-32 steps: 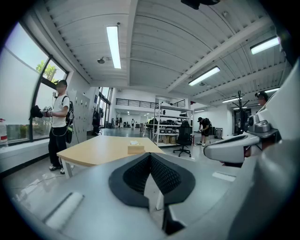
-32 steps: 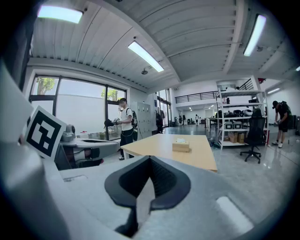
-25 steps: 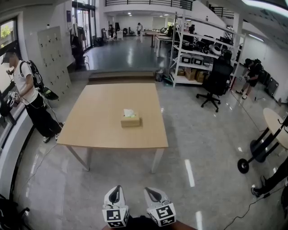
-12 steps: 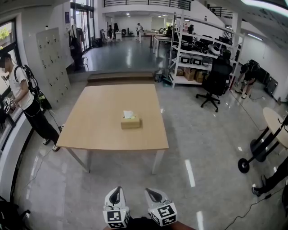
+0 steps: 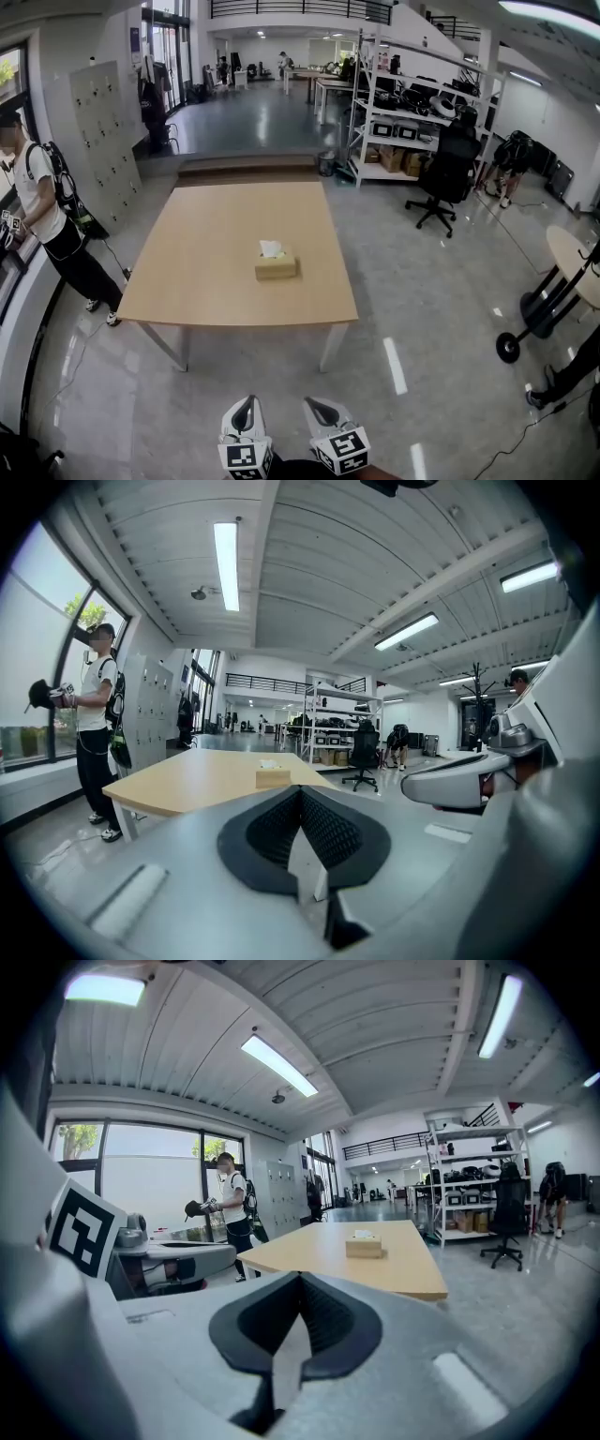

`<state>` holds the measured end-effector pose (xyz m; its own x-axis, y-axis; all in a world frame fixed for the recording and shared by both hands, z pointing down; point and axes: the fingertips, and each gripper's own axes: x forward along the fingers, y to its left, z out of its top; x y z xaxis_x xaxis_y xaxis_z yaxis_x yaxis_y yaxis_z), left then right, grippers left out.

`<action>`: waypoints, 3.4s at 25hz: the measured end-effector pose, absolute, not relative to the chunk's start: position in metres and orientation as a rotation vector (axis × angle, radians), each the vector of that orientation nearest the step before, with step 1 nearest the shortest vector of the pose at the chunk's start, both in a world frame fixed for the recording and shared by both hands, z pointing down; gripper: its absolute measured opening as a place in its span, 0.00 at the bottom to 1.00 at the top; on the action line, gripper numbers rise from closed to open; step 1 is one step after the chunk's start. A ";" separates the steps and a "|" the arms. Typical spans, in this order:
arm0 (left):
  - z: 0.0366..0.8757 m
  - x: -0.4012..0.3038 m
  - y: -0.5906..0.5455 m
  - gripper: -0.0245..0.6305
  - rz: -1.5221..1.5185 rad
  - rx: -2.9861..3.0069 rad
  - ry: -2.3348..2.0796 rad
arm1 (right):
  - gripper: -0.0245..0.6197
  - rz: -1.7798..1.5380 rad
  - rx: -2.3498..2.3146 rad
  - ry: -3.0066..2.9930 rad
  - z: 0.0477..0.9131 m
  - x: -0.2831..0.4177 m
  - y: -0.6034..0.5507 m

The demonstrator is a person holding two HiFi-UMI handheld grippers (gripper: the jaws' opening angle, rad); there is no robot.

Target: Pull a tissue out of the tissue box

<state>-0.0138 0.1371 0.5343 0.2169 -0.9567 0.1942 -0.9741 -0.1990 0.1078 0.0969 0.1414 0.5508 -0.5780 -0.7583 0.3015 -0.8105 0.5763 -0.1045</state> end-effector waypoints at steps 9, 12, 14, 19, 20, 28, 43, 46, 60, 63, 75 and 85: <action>0.536 -0.048 0.077 0.07 0.105 2.295 -1.790 | 0.02 0.348 1.383 -2.511 0.549 0.070 0.086; 0.541 -0.065 0.054 0.07 0.102 2.321 -1.768 | 0.02 0.341 1.421 -2.492 0.537 0.056 0.066; 0.541 -0.075 0.040 0.07 0.096 2.348 -1.750 | 0.02 0.332 1.443 -2.479 0.532 0.046 0.054; 0.536 -0.097 0.018 0.07 0.084 2.385 -1.713 | 0.02 0.322 1.481 -2.437 0.529 0.022 0.033; 0.536 -0.103 0.015 0.07 0.086 2.384 -1.708 | 0.02 0.323 1.484 -2.431 0.529 0.017 0.031; 0.534 -0.133 0.000 0.07 0.077 2.370 -1.672 | 0.02 0.313 1.497 -2.380 0.534 -0.012 0.023; 0.547 -0.142 -0.024 0.07 0.123 2.386 -1.686 | 0.02 0.340 1.488 -2.397 0.549 -0.020 -0.010; 0.536 -0.150 -0.035 0.07 0.146 2.332 -1.735 | 0.02 0.351 1.456 -2.433 0.550 -0.027 -0.026; 0.544 -0.098 -0.116 0.07 0.220 2.322 -1.754 | 0.02 0.410 1.444 -2.503 0.545 0.023 -0.116; 0.538 -0.085 -0.134 0.07 0.247 2.323 -1.764 | 0.02 0.429 1.451 -2.513 0.545 0.037 -0.134; 0.553 -0.056 -0.173 0.07 0.310 2.277 -1.800 | 0.02 0.481 1.461 -2.542 0.559 0.082 -0.184; 0.561 -0.052 -0.210 0.07 0.334 2.279 -1.744 | 0.02 0.524 1.477 -2.500 0.565 0.081 -0.212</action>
<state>-0.0523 -0.2097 0.5607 0.2568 -0.9084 0.3301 -0.9661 -0.2513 0.0598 0.0812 -0.2123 0.5646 -0.4852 -0.8069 0.3370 -0.8743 0.4408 -0.2034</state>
